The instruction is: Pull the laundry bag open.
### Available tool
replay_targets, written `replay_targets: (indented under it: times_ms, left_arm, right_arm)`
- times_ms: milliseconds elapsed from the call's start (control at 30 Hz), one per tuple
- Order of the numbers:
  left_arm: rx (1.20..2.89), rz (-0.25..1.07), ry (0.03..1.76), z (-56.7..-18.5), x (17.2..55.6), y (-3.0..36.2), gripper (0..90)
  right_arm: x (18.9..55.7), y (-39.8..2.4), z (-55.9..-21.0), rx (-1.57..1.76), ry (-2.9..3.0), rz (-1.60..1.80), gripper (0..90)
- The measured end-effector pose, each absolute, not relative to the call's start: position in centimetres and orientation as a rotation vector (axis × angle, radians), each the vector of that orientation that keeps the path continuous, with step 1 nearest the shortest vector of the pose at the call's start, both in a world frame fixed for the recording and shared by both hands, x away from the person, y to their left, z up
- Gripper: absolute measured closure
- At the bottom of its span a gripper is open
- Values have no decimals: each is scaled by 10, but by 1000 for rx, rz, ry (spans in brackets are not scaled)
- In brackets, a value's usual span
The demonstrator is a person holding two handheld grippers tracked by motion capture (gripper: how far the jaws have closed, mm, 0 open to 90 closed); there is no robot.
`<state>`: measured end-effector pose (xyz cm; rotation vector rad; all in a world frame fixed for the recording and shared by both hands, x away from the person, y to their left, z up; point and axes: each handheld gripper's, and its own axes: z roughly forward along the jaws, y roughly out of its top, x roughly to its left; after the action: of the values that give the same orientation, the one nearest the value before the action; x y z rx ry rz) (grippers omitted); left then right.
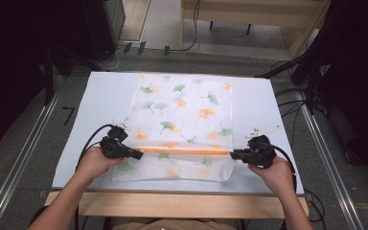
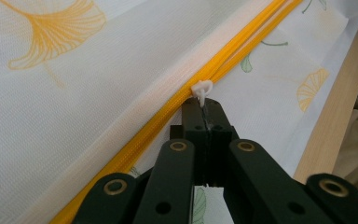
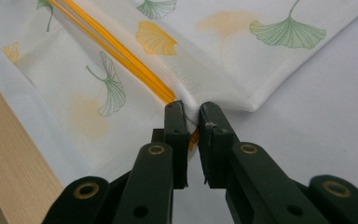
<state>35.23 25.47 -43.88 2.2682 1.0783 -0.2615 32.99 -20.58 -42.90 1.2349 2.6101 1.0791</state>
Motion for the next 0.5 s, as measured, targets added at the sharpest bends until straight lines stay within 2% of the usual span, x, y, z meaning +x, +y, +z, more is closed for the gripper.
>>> replay_targets:
  times_ms: [500]
  left_arm:
    - [2255, -273, 1086, -439, 353, 256, 900]
  right_arm:
    - [331, -204, -429, 1248, 2611, 1075, 841]
